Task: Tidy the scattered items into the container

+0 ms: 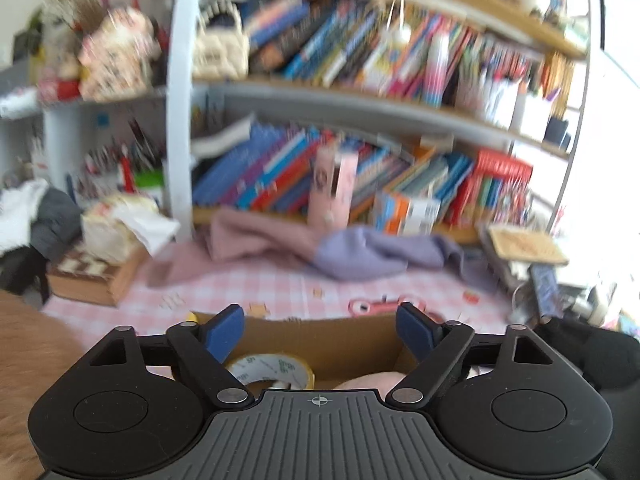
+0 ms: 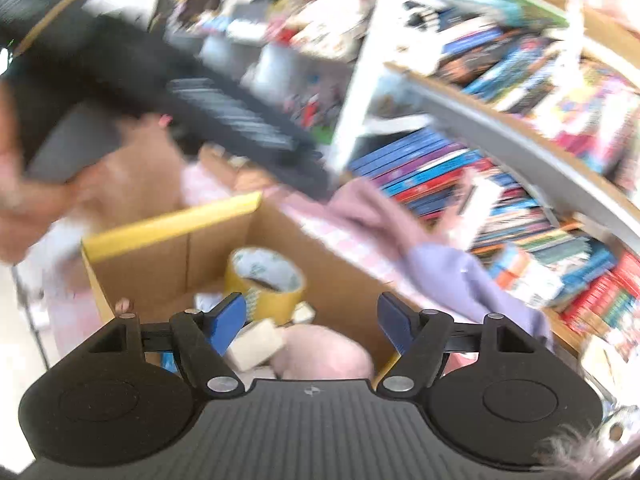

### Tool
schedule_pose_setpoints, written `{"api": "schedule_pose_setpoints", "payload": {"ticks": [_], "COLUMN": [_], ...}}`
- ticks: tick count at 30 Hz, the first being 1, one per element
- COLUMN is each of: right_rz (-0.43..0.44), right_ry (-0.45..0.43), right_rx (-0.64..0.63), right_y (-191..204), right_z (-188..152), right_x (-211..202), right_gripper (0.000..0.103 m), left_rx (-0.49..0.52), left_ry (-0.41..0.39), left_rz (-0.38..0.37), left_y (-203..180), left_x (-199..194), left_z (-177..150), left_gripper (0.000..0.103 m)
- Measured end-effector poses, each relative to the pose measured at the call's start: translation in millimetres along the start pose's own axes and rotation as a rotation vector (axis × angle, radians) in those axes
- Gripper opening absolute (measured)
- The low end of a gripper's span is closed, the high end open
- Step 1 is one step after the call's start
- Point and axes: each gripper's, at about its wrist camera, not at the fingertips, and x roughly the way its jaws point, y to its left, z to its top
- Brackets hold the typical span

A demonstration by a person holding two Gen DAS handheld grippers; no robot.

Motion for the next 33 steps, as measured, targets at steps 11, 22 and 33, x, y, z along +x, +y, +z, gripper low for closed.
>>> {"api": "schedule_pose_setpoints", "payload": {"ticks": [11, 22, 33], "right_rz": [-0.141, -0.216, -0.264], "right_ry": [-0.101, -0.013, 0.055], "right_rx": [0.171, 0.272, 0.381], "right_y": [18.1, 56.0, 71.5], "right_z": [-18.2, -71.4, -106.5], "right_x": [-99.5, -168.0, -210.0], "right_gripper": [0.075, 0.075, 0.08], "left_rx": [0.035, -0.008, 0.059], "left_ry": [-0.085, -0.056, -0.016], "left_rz": [0.111, 0.189, 0.182], "left_y": [-26.1, -50.7, -77.5], "left_x": [-95.6, -157.7, -185.5], "left_z": [-58.0, -126.2, -146.1], "left_gripper": [0.092, 0.092, 0.095]}}
